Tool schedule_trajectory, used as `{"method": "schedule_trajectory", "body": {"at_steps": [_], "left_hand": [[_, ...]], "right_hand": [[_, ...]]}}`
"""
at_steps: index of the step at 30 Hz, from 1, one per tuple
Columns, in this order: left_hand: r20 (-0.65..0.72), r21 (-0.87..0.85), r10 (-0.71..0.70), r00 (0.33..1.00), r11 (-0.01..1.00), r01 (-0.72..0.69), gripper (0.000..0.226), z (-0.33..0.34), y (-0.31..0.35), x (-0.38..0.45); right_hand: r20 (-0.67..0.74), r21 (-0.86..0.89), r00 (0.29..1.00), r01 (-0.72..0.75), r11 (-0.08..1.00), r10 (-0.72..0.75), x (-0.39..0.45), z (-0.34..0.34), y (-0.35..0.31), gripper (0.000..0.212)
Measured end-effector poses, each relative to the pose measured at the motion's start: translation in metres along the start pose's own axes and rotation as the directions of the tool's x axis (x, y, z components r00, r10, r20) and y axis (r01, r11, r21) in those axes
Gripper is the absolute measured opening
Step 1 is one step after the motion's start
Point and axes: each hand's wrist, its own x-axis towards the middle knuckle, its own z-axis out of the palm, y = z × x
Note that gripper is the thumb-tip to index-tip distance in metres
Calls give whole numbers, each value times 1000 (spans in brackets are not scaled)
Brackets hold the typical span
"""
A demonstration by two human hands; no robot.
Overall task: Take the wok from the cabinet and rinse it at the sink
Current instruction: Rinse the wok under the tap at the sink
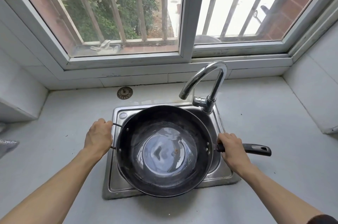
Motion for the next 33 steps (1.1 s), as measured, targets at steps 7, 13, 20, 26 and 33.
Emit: {"method": "schedule_trajectory", "body": {"at_steps": [7, 13, 20, 26, 33], "left_hand": [[13, 2, -9, 1000, 1000, 9, 6, 1, 0, 1], [-4, -3, 4, 1000, 1000, -4, 6, 1, 0, 0], [-10, 34, 19, 1000, 999, -19, 9, -1, 1, -1], [-28, 48, 36, 999, 998, -35, 5, -7, 6, -3], [-45, 74, 28, 999, 997, -24, 10, -13, 11, -4]], "right_hand": [[17, 2, 1000, -19, 1000, 19, 6, 4, -1, 51], [22, -27, 999, -33, 999, 34, 6, 4, -1, 47], [62, -19, 998, -31, 999, 32, 5, 1, -1, 43], [77, 12, 996, -50, 999, 48, 0, 2, 1, 42], [128, 31, 990, -63, 998, 59, 2, 0, 0, 38]]}}
